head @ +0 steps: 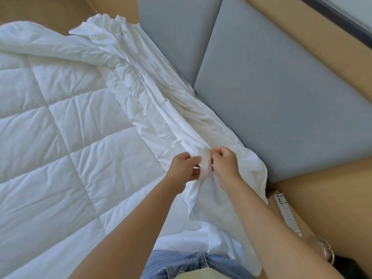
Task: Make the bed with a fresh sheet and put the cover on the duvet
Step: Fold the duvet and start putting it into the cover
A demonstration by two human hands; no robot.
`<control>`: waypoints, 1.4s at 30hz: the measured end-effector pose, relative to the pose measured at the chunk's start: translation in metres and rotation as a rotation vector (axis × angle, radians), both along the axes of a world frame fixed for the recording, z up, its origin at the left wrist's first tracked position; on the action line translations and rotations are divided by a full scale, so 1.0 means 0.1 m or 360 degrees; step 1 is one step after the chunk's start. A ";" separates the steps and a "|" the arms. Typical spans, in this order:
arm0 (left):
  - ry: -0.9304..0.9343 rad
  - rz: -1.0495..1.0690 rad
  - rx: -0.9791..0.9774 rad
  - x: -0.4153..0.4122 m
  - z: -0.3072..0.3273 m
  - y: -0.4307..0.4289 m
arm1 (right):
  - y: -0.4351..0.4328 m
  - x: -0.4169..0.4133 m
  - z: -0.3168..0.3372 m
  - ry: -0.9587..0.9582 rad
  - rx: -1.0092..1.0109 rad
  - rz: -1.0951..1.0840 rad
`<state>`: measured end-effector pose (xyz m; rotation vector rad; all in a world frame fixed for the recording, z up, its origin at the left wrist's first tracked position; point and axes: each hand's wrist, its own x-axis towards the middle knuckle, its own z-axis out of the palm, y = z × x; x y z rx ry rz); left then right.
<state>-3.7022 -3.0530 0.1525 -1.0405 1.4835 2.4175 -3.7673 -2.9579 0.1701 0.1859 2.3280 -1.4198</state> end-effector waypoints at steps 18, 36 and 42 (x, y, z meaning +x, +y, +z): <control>0.0162 -0.0063 0.0070 -0.12 0.28 0.08 | 0.27 0.35 0.03 0.0318 0.0006 0.0141; -0.0209 -0.0093 0.0603 0.14 -0.01 0.58 | 0.37 0.10 0.23 -0.0444 -0.0603 -0.0061; -0.0469 -0.0673 0.0311 0.35 -0.12 0.86 | 0.76 0.39 -0.17 0.0095 0.1033 0.0543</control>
